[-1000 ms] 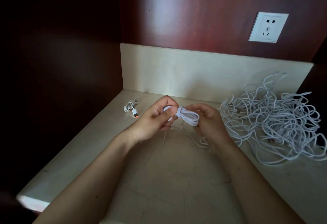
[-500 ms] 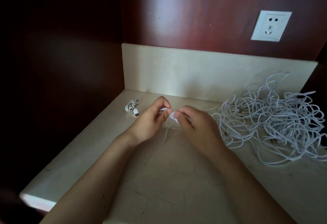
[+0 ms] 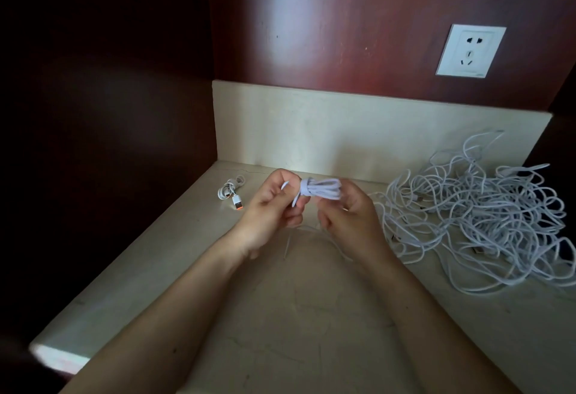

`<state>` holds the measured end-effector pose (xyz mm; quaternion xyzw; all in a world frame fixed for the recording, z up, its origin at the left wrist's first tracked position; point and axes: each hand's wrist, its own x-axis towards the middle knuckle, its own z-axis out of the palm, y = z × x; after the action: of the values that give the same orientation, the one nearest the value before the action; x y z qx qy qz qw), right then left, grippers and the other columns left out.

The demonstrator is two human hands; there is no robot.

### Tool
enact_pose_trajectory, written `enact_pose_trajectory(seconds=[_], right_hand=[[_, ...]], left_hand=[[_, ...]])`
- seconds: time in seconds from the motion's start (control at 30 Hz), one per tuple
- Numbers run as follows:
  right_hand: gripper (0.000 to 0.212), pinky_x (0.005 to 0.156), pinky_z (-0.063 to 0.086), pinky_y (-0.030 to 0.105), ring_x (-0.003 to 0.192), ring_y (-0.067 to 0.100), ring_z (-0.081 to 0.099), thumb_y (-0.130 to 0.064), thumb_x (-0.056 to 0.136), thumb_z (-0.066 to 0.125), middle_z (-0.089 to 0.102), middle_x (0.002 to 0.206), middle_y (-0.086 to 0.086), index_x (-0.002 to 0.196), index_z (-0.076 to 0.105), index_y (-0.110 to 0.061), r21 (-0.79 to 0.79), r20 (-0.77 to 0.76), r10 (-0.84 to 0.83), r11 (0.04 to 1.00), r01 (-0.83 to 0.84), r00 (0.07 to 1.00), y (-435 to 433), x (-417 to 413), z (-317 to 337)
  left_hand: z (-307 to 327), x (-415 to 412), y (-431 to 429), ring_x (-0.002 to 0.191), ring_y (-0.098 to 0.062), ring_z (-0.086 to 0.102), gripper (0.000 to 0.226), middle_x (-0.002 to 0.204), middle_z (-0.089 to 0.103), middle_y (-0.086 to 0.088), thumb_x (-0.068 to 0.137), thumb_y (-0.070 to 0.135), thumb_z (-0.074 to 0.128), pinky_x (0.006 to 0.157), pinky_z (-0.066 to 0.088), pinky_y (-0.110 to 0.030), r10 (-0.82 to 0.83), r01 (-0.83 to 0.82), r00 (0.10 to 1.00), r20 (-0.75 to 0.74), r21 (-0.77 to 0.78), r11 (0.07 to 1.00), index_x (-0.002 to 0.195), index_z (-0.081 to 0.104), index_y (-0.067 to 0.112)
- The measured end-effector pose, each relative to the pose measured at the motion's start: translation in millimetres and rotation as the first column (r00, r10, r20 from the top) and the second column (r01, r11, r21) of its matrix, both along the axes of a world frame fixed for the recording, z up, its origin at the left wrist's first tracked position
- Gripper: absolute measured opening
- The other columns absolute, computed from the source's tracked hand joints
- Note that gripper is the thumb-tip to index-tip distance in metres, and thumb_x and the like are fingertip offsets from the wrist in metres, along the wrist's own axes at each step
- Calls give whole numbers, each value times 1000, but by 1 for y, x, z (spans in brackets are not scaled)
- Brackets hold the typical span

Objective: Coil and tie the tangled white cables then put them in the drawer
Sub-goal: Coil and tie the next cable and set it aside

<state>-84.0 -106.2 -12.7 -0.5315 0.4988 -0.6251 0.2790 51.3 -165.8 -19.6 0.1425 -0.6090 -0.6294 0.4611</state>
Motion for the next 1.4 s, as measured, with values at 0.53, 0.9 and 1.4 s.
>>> enact_pose_trajectory(seconds=[0.53, 0.9, 1.4], right_hand=[[30, 38, 35, 21, 39, 13, 44, -12, 102, 47, 55, 53, 2, 80, 58, 5, -4, 51, -31, 1000, 31, 998, 1, 8, 0], [33, 56, 34, 28, 43, 7, 41, -29, 91, 47, 49, 49, -3, 68, 55, -7, -27, -215, -87, 996, 83, 973, -9, -3, -13], [14, 48, 41, 23, 54, 13, 55, 2, 93, 55, 63, 63, 5, 90, 64, -8, 104, 273, 63, 990, -95, 960, -2, -2, -4]], left_hand=[[-13, 1, 5, 73, -15, 58, 15, 81, 62, 9, 86, 38, 64, 70, 49, -39, 505, -394, 858, 89, -515, 761, 89, 51, 30], [-3, -2, 1, 71, -10, 61, 14, 83, 67, 3, 89, 21, 70, 65, 50, -23, 348, -335, 916, 200, -99, 937, 98, 61, 14], [2, -3, 1, 67, -16, 67, 11, 77, 71, -3, 93, 6, 57, 69, 57, -32, 165, -191, 976, 144, 192, 963, 89, 63, 15]])
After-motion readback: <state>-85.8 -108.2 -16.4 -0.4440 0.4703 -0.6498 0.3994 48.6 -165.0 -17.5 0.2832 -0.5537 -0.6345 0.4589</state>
